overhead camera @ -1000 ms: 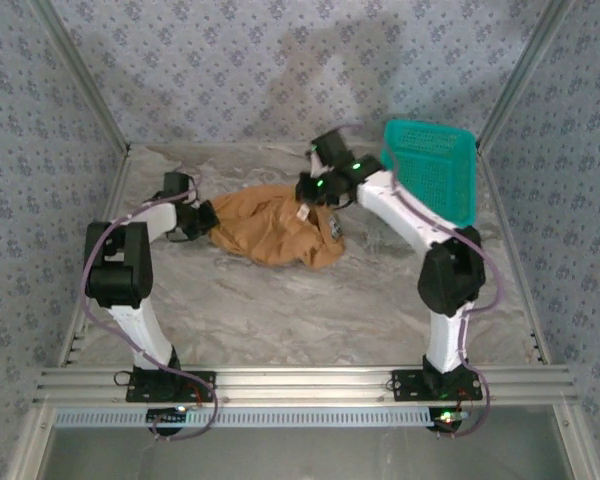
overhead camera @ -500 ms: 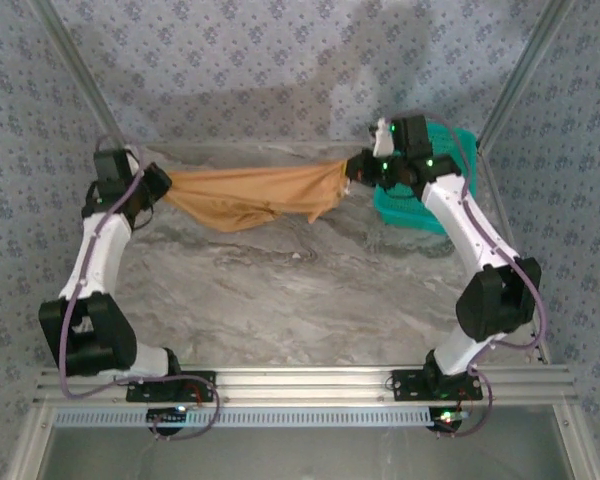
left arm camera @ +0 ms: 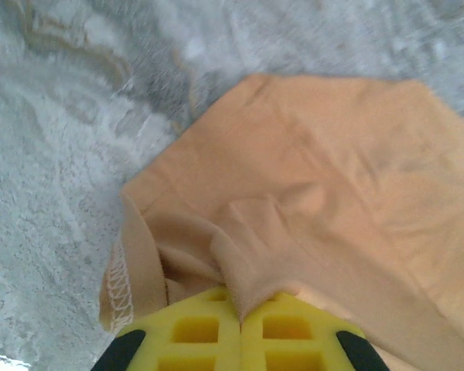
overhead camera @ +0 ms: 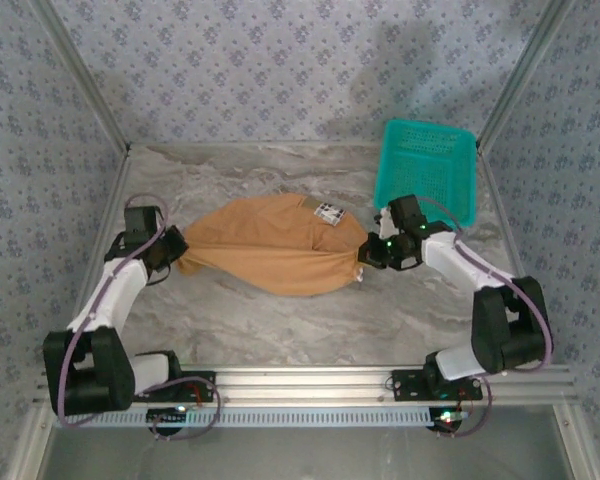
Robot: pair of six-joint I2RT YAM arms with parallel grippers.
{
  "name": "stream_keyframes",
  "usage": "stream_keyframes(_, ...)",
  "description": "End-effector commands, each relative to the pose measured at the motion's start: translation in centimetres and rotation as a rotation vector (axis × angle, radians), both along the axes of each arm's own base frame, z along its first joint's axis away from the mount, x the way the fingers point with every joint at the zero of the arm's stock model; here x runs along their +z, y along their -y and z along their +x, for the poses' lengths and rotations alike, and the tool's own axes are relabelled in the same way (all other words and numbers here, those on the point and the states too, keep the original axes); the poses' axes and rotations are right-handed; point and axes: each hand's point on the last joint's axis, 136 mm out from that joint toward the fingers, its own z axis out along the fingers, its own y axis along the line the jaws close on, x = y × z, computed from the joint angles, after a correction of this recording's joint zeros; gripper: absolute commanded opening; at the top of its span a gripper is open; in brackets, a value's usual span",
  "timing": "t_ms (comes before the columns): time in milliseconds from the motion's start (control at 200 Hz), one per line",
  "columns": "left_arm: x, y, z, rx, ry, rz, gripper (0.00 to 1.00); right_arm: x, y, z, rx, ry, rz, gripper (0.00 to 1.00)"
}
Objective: Fold the inside-out t-shirt
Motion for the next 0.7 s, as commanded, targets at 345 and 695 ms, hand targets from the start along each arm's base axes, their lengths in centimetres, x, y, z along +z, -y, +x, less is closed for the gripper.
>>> stream_keyframes(345, 14.8, -1.5, -0.5, -0.015, 0.228, 0.158, 0.00, 14.9, 2.8, -1.4, -0.192, 0.220, 0.135, 0.00)
stream_keyframes(695, 5.5, 0.0, 9.4, -0.106, -0.049, 0.120, 0.13, 7.7, 1.8, 13.4, -0.192, 0.084, -0.042, 0.52)
